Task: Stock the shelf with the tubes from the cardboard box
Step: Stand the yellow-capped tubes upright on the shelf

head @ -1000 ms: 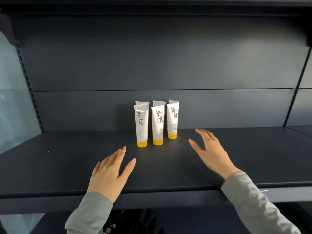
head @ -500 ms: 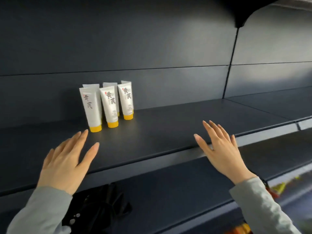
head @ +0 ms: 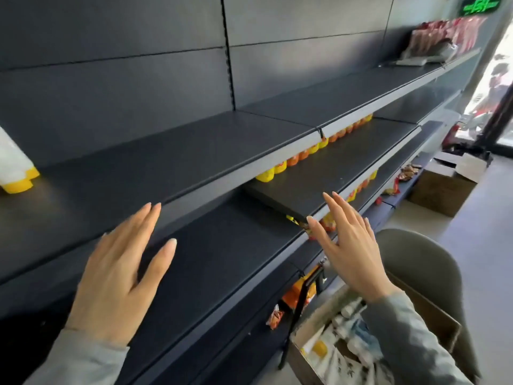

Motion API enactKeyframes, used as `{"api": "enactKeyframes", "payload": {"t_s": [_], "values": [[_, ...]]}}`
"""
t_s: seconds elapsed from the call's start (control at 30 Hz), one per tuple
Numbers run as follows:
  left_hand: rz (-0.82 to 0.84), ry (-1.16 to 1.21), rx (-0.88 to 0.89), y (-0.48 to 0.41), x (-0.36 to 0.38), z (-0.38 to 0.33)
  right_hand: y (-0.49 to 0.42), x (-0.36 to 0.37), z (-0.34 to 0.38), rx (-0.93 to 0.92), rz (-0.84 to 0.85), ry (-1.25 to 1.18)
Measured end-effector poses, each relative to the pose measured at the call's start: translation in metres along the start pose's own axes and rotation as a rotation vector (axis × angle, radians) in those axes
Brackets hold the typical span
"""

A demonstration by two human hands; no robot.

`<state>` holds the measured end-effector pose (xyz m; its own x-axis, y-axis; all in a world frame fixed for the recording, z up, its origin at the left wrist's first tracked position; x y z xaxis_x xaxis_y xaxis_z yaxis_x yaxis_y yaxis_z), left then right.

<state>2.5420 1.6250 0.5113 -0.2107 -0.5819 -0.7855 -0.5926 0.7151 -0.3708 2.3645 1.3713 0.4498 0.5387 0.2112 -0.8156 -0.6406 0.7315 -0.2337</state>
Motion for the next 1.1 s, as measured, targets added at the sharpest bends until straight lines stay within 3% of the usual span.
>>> {"api": "enactKeyframes", "payload": {"t_s": [0.2, 0.47, 0.8, 1.1], "values": [[0.210, 0.069, 0.041, -0.016, 0.099, -0.043, 0.040, -0.014, -0.102, 0.199, 0.017, 0.032], [0.393, -0.074, 0.022, -0.029, 0.198, -0.054, 0.091, -0.003, -0.194, 0.406, 0.091, 0.072], [0.630, 0.075, -0.085, -0.022, 0.297, -0.034, 0.131, 0.071, -0.266, 0.629, 0.204, -0.009], [0.861, 0.110, -0.081, 0.001, 0.395, -0.005, 0.151, 0.146, -0.335, 0.843, 0.128, -0.159]]}}
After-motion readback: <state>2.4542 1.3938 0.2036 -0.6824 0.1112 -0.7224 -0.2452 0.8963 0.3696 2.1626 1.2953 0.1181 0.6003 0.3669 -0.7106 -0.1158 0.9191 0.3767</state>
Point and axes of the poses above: each hand's wrist, its own y-axis away from the middle knuckle, its own x-axis out of the palm, z = x × y, the point moved 6 cm from there along -y, towards the middle knuckle, and after that the axes turned 7 degrees about z, right-handed, at the moved point
